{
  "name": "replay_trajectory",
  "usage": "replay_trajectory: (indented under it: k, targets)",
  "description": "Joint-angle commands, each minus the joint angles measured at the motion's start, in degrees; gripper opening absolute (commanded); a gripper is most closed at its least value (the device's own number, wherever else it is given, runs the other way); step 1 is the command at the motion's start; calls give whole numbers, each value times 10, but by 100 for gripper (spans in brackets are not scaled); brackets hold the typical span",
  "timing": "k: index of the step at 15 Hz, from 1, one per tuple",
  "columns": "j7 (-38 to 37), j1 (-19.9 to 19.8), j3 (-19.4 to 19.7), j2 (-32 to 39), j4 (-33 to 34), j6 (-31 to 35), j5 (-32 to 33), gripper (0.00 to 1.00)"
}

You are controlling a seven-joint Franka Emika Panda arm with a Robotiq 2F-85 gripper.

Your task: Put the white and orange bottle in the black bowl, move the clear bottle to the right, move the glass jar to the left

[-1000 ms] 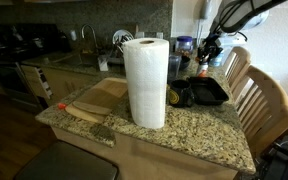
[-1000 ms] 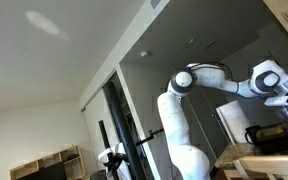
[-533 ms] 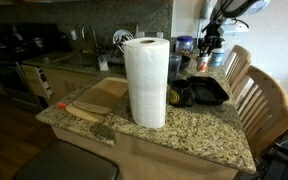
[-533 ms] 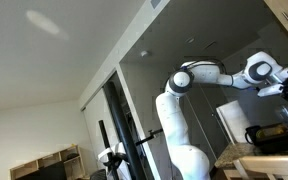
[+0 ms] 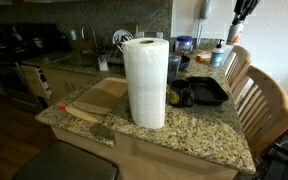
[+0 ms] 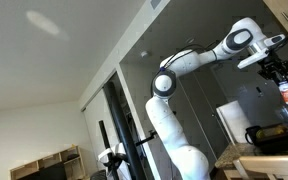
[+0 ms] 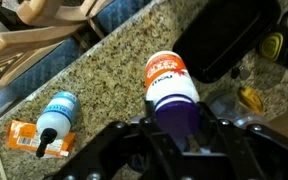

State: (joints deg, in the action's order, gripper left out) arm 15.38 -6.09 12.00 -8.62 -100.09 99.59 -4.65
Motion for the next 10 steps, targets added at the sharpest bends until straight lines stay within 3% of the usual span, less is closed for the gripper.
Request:
replay_trajectory:
  k: [1,4,5,7,10]
  targets:
    - [17,26,-38,46,28,-43,-9,19]
    - [-14,56,-84,81,25,-3,4,19]
    - [-22,64,-98,81,-26,49,7,19]
    - [-58,75,-115,101,-56,115,23,19]
    - [-195,86,-127,106,-133,234,48,19]
